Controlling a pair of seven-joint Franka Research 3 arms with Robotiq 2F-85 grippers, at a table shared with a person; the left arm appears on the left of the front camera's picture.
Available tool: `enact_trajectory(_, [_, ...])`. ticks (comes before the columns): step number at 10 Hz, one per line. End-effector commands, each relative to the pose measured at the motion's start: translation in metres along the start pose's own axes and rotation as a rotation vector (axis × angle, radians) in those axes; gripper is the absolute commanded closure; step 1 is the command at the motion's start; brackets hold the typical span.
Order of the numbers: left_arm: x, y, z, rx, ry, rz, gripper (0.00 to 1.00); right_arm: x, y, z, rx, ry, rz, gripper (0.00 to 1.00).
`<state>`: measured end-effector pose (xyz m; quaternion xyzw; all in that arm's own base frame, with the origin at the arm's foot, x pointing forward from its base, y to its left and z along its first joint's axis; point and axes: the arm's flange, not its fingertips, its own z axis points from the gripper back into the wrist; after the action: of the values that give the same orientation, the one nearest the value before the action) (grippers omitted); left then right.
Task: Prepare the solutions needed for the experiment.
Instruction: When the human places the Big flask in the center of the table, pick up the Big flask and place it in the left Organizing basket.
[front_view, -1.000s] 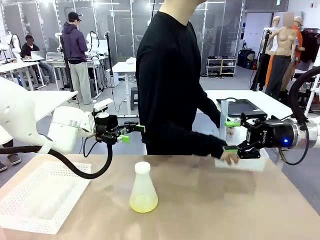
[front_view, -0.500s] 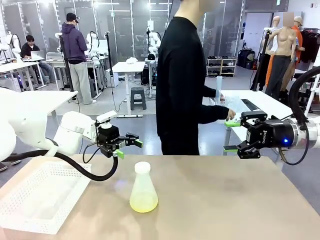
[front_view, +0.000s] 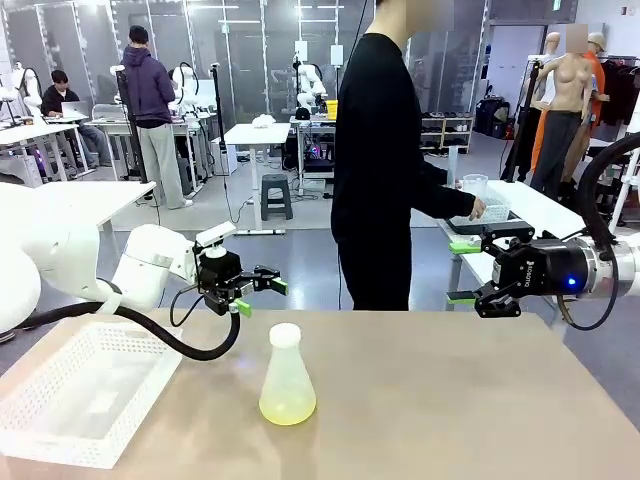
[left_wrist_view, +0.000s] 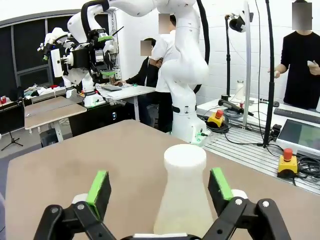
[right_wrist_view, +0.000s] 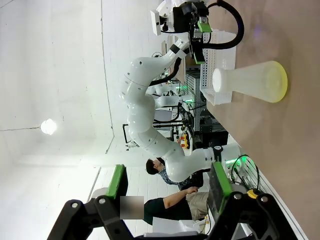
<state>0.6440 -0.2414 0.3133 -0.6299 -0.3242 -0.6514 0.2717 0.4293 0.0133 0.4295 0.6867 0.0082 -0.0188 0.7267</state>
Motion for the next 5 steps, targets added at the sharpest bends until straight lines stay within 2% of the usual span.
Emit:
enact_trajectory(1, [0.000,0.000,0.000,0.000,0.001,-0.001,0.00,-0.001,0.000,0.000,0.000,0.003,0.002,0.17])
enact_trajectory(5, [-0.031,0.003,-0.003,-0.060,-0.015,0.032,0.00,-0.001,0.000,0.000,0.000,0.003,0.002,0.17])
